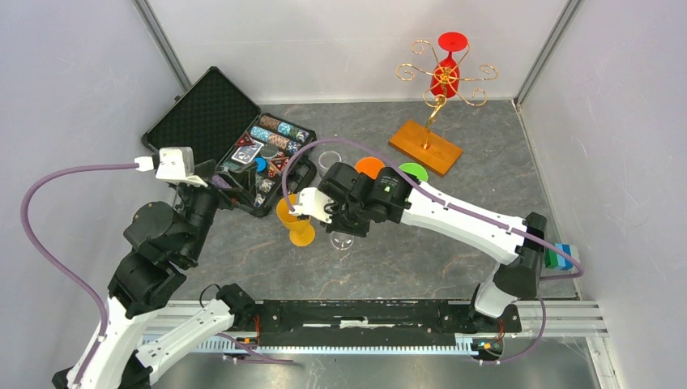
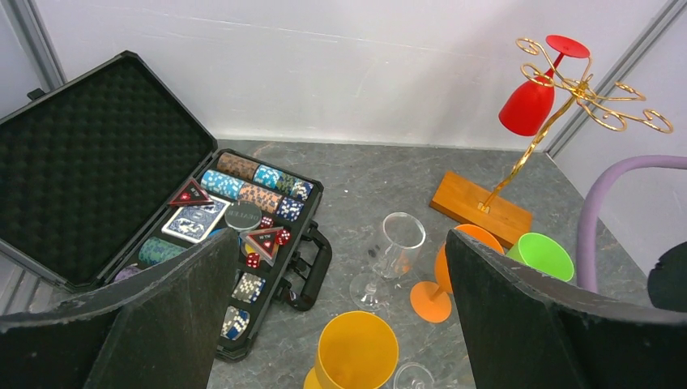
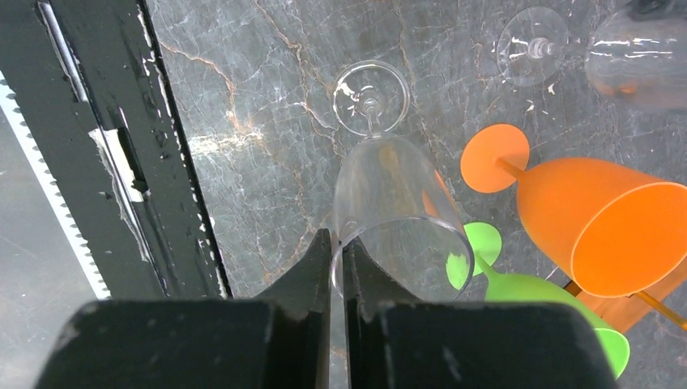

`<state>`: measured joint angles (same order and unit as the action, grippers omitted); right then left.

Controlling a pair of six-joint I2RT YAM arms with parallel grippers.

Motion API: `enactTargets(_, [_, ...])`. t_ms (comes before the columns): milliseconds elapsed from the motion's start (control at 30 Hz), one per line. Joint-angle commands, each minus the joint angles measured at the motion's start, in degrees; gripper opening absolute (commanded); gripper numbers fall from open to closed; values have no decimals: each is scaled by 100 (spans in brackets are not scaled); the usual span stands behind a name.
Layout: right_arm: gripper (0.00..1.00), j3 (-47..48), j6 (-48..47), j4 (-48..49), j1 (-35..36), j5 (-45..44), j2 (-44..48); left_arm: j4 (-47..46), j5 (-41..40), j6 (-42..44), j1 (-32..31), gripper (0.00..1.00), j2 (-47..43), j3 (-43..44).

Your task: Take the wine glass off the wine glass rack

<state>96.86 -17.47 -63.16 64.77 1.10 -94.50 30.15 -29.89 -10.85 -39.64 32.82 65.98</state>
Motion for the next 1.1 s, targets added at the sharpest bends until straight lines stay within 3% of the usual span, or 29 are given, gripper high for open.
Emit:
enactTargets(0, [11,343,-159,-38,35,-22,-76,-86,-52,233,-11,100,-38,91])
enactTargets(233, [29,433,-169,-3,41,-75,-175,-107,-78,232,-11,100,-42,65])
enactTargets(567, [41,625,-160,207,39,-74,-195,-104,-96,232,-14,100,-72,58])
enactTargets(800, [67,477,-169,774,35,16,500,-132,-19,198,-20,100,-30,56])
enactTargets(900, [71,405,-79,1126,35,-75,915,-157,38,164,-11,100,-4,47])
enactTargets(1067, [73,565,236,1837,-113,-1068,1419,-235,220,60,-11,100,47,-8])
